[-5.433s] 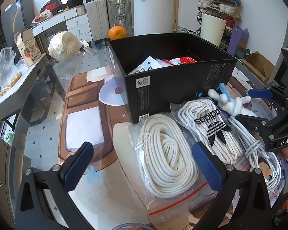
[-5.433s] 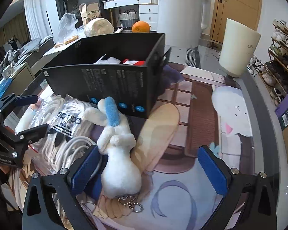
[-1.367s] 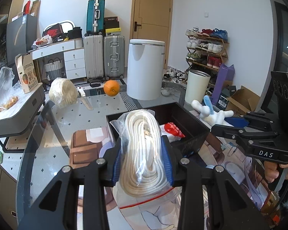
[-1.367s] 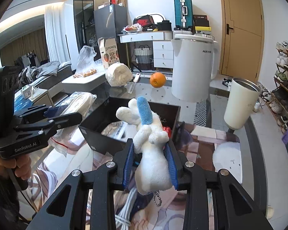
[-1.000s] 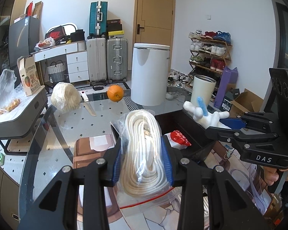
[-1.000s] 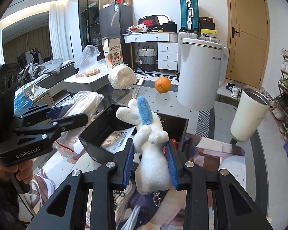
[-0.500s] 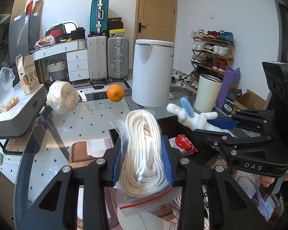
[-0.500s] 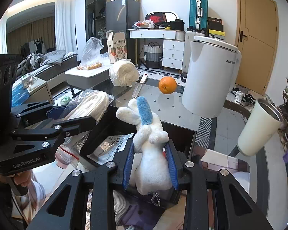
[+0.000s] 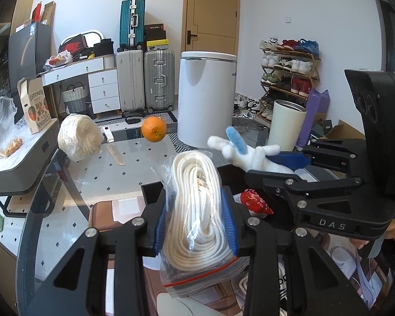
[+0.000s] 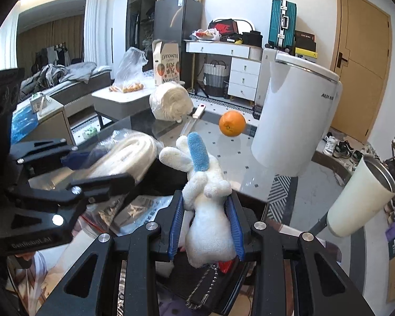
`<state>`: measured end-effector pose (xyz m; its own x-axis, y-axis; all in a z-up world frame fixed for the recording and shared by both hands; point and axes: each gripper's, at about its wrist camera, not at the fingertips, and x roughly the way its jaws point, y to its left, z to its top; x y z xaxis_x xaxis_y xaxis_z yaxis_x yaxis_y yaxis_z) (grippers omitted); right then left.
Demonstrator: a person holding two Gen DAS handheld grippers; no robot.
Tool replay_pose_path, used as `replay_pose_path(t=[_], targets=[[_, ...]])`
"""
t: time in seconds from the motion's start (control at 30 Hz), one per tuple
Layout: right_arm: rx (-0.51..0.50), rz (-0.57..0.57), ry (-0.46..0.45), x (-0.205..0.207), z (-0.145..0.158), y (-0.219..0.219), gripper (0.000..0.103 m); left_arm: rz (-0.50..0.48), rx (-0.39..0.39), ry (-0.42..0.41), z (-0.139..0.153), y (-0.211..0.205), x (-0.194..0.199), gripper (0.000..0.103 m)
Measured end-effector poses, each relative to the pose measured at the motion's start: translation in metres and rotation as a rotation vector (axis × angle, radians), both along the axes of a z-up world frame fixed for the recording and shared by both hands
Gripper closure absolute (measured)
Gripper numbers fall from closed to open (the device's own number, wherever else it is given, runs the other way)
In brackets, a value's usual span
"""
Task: Organize soft objects
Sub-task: 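Lift the bunny with the right gripper toward the box while the left carries the rope bag there, then lower the bunny into the box and open the right gripper while the left releases the rope bag inside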
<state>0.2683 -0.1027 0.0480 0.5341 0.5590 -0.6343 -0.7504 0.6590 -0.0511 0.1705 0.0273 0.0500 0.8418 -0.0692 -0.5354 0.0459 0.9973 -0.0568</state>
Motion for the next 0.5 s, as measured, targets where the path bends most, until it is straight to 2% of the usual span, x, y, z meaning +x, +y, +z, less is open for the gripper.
replay_pose_path(t=[0.17, 0.5], targets=[[0.015, 0.005, -0.029, 0.000, 0.006, 0.003, 0.071, 0.002, -0.005, 0.007, -0.001, 0.003, 0.006, 0.068], [-0.055, 0.017, 0.022, 0.004, -0.011, 0.000, 0.071, -0.011, 0.012, 0.027, -0.009, -0.003, 0.009, 0.068]])
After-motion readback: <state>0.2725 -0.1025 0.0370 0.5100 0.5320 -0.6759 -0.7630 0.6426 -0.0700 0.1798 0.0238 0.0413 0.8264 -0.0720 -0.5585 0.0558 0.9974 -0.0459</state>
